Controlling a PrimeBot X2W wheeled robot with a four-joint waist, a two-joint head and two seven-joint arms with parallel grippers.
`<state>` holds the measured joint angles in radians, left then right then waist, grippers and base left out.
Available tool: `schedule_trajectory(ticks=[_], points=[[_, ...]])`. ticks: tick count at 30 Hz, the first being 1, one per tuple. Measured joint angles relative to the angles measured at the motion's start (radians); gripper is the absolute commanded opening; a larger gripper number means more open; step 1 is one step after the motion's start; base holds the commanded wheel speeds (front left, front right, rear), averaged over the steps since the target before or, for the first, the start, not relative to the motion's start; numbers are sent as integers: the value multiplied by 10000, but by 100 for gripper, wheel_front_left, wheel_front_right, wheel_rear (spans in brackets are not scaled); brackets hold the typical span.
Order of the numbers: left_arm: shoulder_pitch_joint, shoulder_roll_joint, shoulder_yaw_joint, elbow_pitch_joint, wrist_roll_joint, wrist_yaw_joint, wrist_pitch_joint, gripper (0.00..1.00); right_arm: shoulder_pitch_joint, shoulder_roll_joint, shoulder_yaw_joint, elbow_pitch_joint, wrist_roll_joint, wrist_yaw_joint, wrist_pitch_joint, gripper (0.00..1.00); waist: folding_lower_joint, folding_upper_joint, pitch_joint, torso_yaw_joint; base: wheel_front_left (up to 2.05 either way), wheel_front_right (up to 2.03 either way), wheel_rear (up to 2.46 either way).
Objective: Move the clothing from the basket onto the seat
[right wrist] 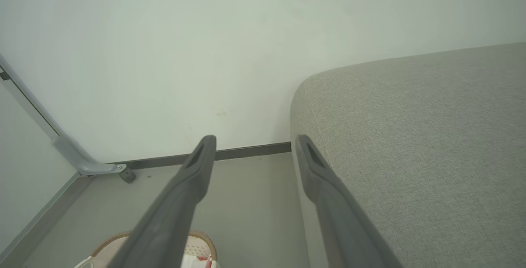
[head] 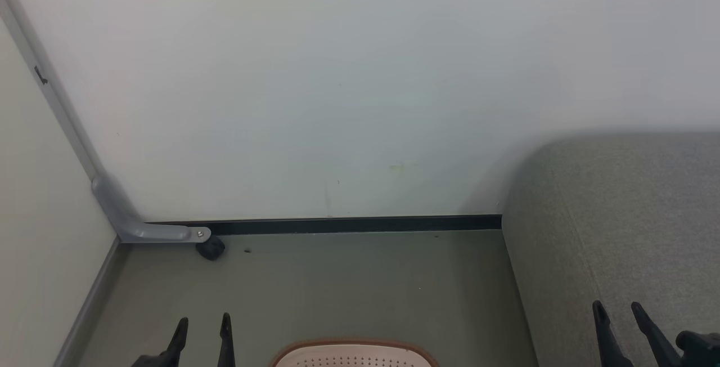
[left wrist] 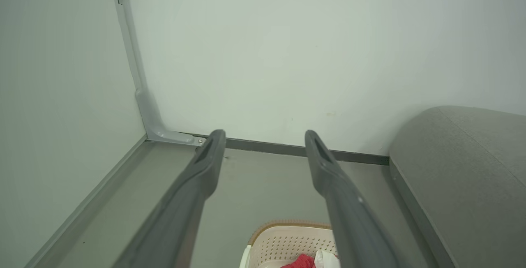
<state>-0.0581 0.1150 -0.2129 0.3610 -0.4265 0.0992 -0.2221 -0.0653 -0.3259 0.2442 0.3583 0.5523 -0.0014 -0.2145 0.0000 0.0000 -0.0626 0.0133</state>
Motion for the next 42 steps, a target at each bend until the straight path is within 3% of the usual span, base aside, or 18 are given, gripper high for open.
schedule_trajectory(ticks=[9,42], points=[[12,-169,198,228,1135,247,-272,100,0,-196,247,12,-1062,-174,-337,100,0,0,-83,15,0,0,0],[35,-311,474,734,1235,247,-272,100,176,-182,8,-234,-1218,-221,-341,100,0,0,-57,24,0,0,0]])
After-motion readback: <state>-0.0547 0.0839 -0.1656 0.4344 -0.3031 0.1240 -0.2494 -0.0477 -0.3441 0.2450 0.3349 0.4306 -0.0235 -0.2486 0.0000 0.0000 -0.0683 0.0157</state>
